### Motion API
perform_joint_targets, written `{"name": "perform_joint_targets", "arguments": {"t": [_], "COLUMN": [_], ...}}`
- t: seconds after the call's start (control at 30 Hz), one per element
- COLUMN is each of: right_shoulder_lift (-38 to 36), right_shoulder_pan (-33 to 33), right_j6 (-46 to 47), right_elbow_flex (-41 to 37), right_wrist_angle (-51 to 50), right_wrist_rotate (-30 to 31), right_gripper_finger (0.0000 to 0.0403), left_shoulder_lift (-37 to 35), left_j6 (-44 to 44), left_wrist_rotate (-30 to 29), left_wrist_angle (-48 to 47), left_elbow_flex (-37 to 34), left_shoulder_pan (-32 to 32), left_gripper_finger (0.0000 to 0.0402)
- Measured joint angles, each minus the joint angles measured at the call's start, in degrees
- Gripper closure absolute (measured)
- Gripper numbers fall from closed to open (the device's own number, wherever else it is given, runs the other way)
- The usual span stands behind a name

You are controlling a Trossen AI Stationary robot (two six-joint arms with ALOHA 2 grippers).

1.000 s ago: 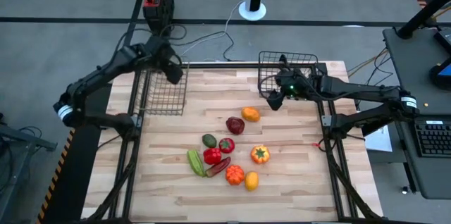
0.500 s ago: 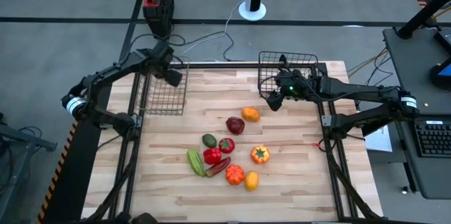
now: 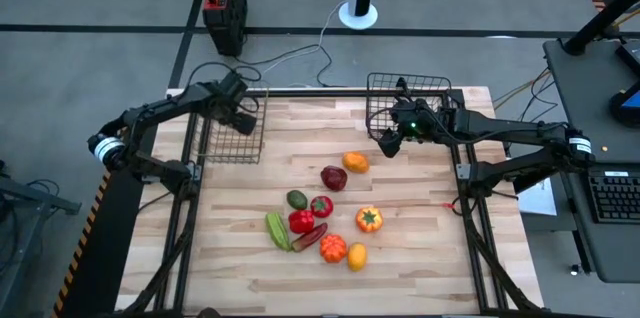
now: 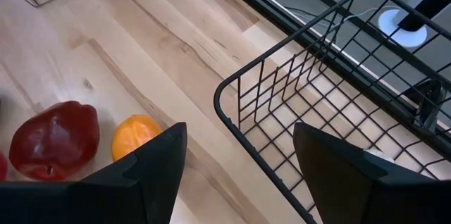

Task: Sort produce into baskets
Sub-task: Put the top lime into the brown wire basket

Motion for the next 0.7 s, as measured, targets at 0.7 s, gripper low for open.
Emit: {"name": "perform_joint_targets", "arguments": {"t": [0.7], "right_shoulder_lift": [-0.01], "right_shoulder_pan": [0.0], "right_j6": [-0.44], "right_elbow_flex": [0.0], "right_wrist_angle": [0.65], "right_wrist_rotate": [0.0], "right_gripper_finger": [0.0151], "left_shoulder_lift": [0.0], "left_j6": [-0.28], "left_wrist_rotate": [-0.15], "left_wrist_angle": [-0.13], "left_elbow_flex": [-0.24], "left_shoulder_pan": [0.02], "left_gripper_finger": [0.0172]}}
